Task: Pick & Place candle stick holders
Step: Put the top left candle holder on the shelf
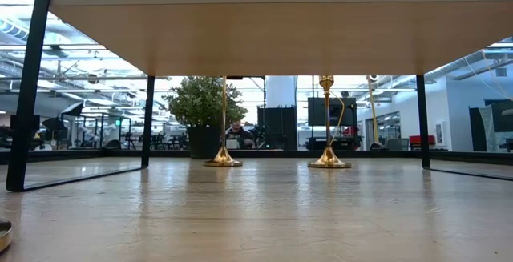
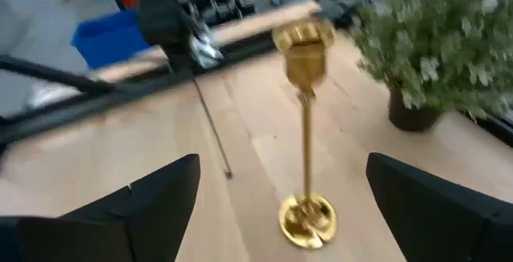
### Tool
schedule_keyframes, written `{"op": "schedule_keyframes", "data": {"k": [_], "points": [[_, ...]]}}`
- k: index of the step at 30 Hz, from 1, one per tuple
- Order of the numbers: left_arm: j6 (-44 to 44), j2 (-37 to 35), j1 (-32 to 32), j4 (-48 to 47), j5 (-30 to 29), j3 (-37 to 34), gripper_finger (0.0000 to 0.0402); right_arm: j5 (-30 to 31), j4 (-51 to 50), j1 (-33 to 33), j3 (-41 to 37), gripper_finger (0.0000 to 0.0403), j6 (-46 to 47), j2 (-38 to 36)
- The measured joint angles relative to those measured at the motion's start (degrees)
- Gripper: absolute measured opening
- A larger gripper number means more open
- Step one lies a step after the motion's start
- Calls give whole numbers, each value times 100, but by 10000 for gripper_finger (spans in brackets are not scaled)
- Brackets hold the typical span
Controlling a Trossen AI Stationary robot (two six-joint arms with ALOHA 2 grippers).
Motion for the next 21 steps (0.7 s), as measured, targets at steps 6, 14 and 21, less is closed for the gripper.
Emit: {"op": "schedule_keyframes", "data": {"k": [6, 14, 21], "points": [[-79, 2, 0, 26, -2, 0, 1, -4, -5, -175, 250, 338, -134, 480], [-86, 2, -50, 26, 22, 0, 1, -468, 395, -444, 323, 336, 69, 894], [-11, 2, -50, 21, 24, 0, 1, -600, 712, -474, 317, 332, 213, 1158]]}}
